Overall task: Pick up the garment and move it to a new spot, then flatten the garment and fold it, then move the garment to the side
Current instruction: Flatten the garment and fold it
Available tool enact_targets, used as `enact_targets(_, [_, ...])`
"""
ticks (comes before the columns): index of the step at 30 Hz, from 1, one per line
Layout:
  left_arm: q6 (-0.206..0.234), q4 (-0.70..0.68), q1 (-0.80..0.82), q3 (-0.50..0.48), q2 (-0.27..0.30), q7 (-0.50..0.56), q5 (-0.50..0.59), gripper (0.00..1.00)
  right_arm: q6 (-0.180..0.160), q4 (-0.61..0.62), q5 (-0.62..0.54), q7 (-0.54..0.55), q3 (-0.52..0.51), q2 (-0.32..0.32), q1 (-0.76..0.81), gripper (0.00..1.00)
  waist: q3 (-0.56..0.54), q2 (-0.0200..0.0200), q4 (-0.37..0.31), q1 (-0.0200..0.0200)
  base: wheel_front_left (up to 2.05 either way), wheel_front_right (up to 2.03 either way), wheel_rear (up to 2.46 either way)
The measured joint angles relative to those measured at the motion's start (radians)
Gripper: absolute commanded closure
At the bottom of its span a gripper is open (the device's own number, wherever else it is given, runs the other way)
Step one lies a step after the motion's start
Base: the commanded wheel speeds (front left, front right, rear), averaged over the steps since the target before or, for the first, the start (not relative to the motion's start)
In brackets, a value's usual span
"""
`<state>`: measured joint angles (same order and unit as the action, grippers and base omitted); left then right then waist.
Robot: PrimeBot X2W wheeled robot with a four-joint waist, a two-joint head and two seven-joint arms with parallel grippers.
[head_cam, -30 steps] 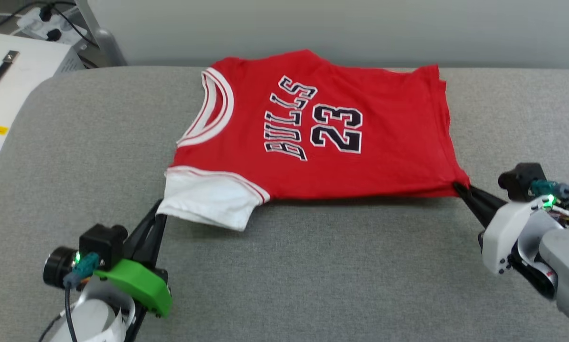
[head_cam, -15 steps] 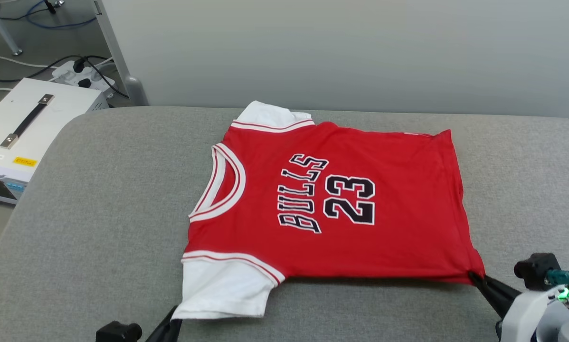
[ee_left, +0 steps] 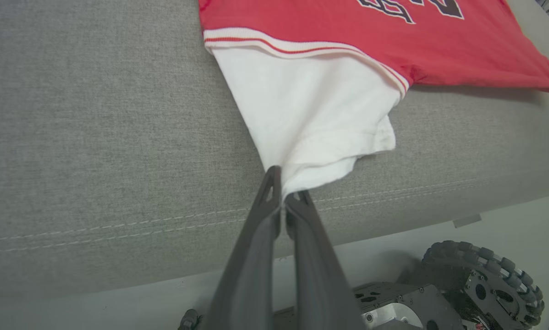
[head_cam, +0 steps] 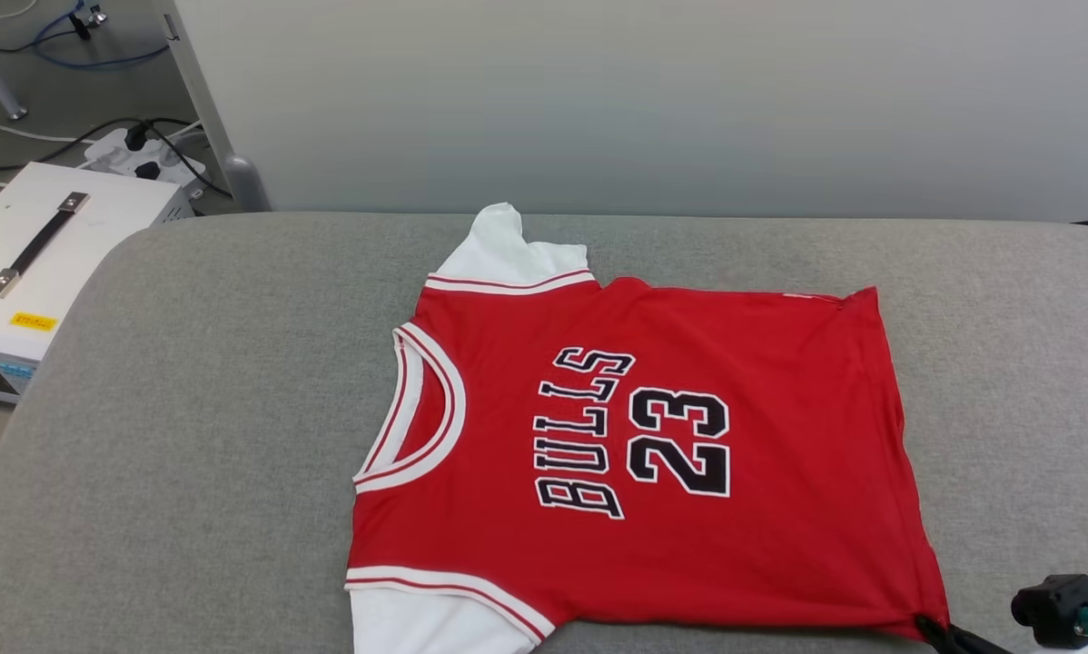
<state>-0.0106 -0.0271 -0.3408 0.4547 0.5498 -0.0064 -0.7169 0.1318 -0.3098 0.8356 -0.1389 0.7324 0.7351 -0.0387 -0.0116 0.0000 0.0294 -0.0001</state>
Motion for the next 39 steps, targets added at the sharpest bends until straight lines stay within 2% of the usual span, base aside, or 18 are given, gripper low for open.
enact_targets(3, [0.009, -0.045, -0.006, -0.012, 0.026, 0.012, -0.001, 1.0, 0.0, 0.049, -0.009, 0.035, -0.047, 0.009, 0.042, 1.0, 0.006, 0.0, 0.003, 0.0, 0.0, 0.0, 0.0])
enact_targets(7, [0.016, -0.075, 0.007, -0.016, 0.033, -0.002, 0.024, 1.0, 0.0, 0.088, -0.041, 0.065, -0.12, 0.006, 0.064, 1.0, 0.014, 0.0, 0.008, 0.0, 0.0, 0.0, 0.0])
enact_targets(10, [0.015, -0.076, 0.095, -0.025, 0.027, -0.028, 0.06, 1.0, 0.0, 0.131, -0.077, 0.096, -0.175, -0.009, 0.067, 1.0, 0.027, 0.0, 0.01, 0.0001, 0.0, 0.0, 0.0])
enact_targets(13, [0.003, -0.055, 0.186, -0.026, 0.027, -0.037, 0.093, 1.0, 0.0, 0.156, -0.086, 0.115, -0.218, -0.02, 0.066, 1.0, 0.039, 0.0, 0.009, 0.0001, 0.0, 0.0, 0.0])
enact_targets(18, [-0.041, 0.006, 0.331, -0.018, 0.019, -0.035, 0.116, 1.0, 0.0, 0.191, -0.093, 0.148, -0.263, -0.04, 0.035, 1.0, 0.067, 0.0, -0.002, 0.0001, 0.0, 0.0, 0.0])
enact_targets(28, [-0.107, 0.165, 0.654, 0.028, 0.008, -0.014, 0.126, 1.0, 0.0, 0.208, -0.089, 0.198, -0.285, -0.065, -0.105, 1.0, 0.145, 0.0, -0.032, 0.0001, 0.0, 0.0, 0.0])
enact_targets(35, [-0.117, 0.292, 0.837, 0.081, 0.011, -0.017, 0.116, 1.0, 0.0, 0.184, -0.079, 0.216, -0.248, -0.074, -0.236, 1.0, 0.211, 0.0, -0.06, 0.0003, 0.0, 0.0, 0.0])
enact_targets(39, [-0.117, 0.369, 0.922, 0.143, 0.013, -0.032, 0.09, 1.0, 0.0, 0.14, -0.062, 0.228, -0.221, -0.081, -0.302, 1.0, 0.247, 0.0, -0.074, 0.0003, 0.0, 0.0, 0.0])
